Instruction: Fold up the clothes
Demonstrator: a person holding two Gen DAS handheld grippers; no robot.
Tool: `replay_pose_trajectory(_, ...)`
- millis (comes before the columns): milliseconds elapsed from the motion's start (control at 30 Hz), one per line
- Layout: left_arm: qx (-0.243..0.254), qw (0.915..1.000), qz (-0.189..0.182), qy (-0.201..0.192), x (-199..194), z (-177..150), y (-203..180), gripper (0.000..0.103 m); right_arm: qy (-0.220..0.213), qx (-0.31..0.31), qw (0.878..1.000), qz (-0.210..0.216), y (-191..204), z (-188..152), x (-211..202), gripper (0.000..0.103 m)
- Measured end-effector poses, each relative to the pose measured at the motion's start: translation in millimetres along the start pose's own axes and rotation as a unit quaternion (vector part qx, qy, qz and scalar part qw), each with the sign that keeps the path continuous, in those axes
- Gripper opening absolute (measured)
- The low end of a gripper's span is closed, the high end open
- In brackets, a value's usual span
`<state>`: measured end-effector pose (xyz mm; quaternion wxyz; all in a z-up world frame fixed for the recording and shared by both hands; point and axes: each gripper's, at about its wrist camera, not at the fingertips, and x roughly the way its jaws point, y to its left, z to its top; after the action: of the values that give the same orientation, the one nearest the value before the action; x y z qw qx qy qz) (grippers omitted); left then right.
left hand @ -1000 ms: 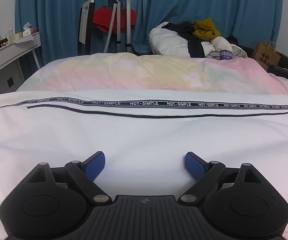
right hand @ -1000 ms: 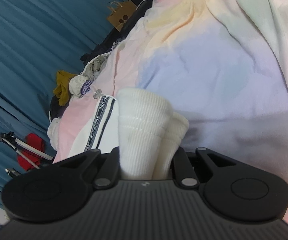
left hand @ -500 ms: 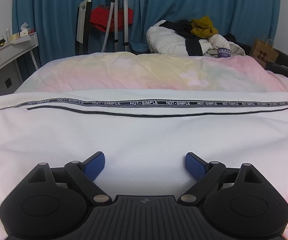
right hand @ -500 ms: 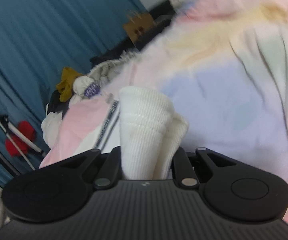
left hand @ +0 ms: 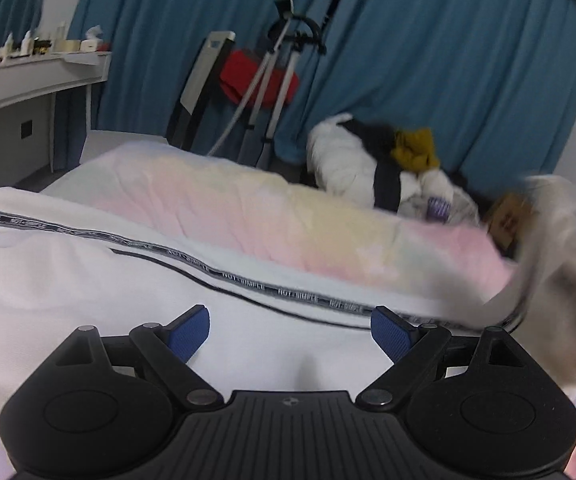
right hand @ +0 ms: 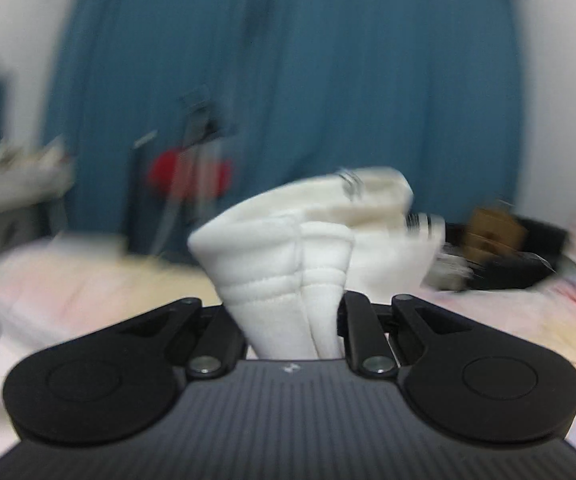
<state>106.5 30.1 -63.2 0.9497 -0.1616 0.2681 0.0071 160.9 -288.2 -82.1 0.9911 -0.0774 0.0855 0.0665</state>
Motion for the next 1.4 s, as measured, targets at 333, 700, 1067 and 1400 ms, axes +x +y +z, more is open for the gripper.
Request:
replay_pose_trajectory(333,-0.080,0.9876,-0.121,0.060,13.4,-7.9,10.1,0.097,0.144,-0.107,0.976,0.121,91.4,-79.0,6.0,0.013)
replay_pose_trajectory(700,-0.137,0.9465,-0.215,0.197,116.8,-7.5,-5.3,0.097,0.097,-0.159,0.977,0.107,98.8,-52.7,-21.7,0.014)
replay_pose_trajectory(1067,-0.104,0.9512,-0.202,0.209,179.7,-0.3,-18.8,0.029,0.070,-0.218,0.960,0.160,114.6,-68.0,-24.4,0.014)
replay_pose_trajectory(1400,-0.136,0.9642,-0.183,0.135,143.5,35.4,7.4,0.016,-0.011,-0.208,0.964,0.163,135.0,-69.0,-29.6,0.014)
